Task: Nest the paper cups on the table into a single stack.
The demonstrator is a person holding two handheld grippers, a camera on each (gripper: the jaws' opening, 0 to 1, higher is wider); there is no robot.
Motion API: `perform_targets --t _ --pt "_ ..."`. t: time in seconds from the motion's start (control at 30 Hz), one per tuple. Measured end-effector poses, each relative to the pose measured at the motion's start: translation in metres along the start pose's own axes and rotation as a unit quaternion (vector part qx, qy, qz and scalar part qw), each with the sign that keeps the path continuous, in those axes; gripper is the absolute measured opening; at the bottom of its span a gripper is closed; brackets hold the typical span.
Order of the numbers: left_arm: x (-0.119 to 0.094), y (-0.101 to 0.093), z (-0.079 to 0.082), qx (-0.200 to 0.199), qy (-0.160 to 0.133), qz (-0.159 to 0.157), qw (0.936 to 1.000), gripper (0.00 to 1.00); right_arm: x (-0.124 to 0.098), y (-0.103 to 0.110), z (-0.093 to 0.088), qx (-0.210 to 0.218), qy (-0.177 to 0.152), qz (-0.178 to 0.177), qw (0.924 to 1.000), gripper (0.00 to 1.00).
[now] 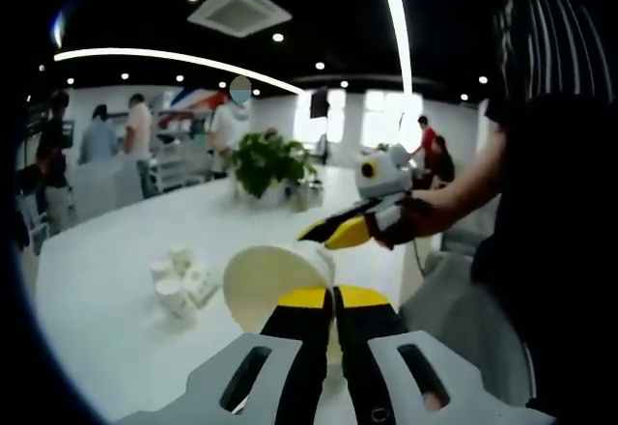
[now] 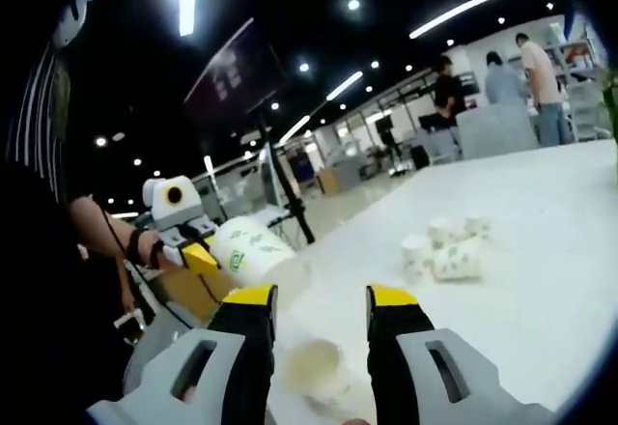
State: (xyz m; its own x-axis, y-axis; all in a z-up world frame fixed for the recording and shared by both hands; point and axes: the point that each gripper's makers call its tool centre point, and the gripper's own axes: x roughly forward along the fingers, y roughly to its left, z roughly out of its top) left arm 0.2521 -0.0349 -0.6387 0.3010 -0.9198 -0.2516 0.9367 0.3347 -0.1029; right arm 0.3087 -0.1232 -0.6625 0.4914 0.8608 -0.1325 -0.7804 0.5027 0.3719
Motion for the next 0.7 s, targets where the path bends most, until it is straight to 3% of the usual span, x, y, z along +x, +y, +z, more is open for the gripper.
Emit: perform_targets --t 0.27,0.3,0.43,0.7 --pt "-0.001 -0.003 -0.003 0.004 0.022 -0.005 0.9997 0.00 -0.012 -0.029 0.013 -0.017 -0.016 -0.049 0.9985 0.33" --pt "-0.001 0.000 -0.006 0.022 0.035 0.003 0.9992 0.00 -0.013 -0.033 0.013 -0.026 -0.013 -0.058 0.9979 0.33" --pt "0.000 -0.004 -0.008 0.002 0.039 -0.008 0.9992 0.00 -0.016 -0.038 0.013 -0.042 -0.003 -0.068 0.9968 0.33" --pt "0.000 -0.010 -0.017 0.014 0.063 -0.019 0.9977 0.00 -0.018 -0.044 0.009 -0.053 0.006 -0.085 0.9950 0.39"
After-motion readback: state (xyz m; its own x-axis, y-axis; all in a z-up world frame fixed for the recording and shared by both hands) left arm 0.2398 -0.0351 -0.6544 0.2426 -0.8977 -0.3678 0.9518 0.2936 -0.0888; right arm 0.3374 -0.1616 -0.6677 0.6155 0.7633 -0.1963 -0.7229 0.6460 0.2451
